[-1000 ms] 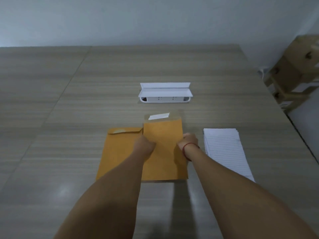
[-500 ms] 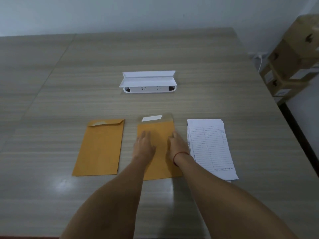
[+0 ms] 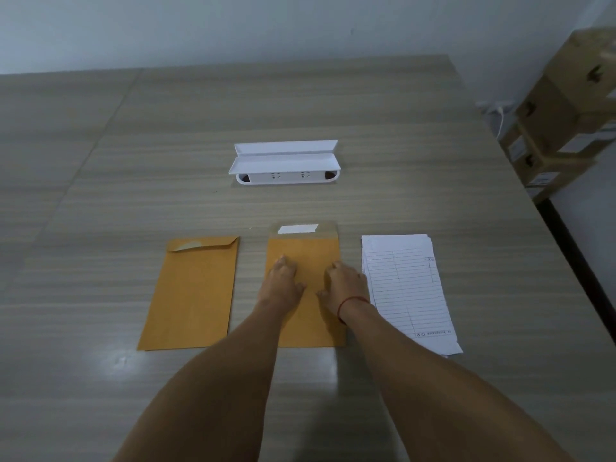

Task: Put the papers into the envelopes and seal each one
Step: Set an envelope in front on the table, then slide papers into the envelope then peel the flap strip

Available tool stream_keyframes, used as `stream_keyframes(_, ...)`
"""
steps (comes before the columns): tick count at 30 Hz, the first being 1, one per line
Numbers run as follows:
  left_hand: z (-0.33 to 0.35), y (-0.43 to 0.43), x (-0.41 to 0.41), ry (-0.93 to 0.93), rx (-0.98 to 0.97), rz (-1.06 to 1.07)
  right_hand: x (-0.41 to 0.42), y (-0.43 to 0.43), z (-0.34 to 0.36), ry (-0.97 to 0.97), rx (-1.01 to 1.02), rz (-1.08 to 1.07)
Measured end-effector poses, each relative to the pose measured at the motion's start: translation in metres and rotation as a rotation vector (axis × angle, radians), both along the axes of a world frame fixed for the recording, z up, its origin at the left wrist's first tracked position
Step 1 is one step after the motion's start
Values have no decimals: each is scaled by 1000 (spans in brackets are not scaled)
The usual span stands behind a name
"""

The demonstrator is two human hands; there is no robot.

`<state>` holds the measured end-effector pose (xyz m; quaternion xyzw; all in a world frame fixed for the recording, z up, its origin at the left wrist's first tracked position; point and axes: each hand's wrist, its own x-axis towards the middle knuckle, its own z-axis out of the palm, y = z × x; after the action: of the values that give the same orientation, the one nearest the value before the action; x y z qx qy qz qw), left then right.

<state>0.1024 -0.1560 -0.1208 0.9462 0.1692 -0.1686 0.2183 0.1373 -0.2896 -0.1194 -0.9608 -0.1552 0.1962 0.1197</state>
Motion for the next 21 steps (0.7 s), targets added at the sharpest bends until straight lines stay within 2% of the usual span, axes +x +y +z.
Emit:
stream_keyframes(6, 21, -32, 17, -48, 53, -15, 16, -39, 22, 27, 144, -202)
stream_keyframes(9, 30, -62, 28, -64, -53, 6, 23, -75, 28, 27, 119, -340)
stream_keyframes(13, 30, -104, 37, 11, -230, 29, 25, -120, 24, 81, 34, -520)
stream_keyframes(16, 25, -127, 39, 63, -246, 11, 21, -146, 21, 122, 7, -638)
stream_keyframes(21, 18, -138, 40, 76, -299, 129, 18, -161, 14, 147, 44, -716)
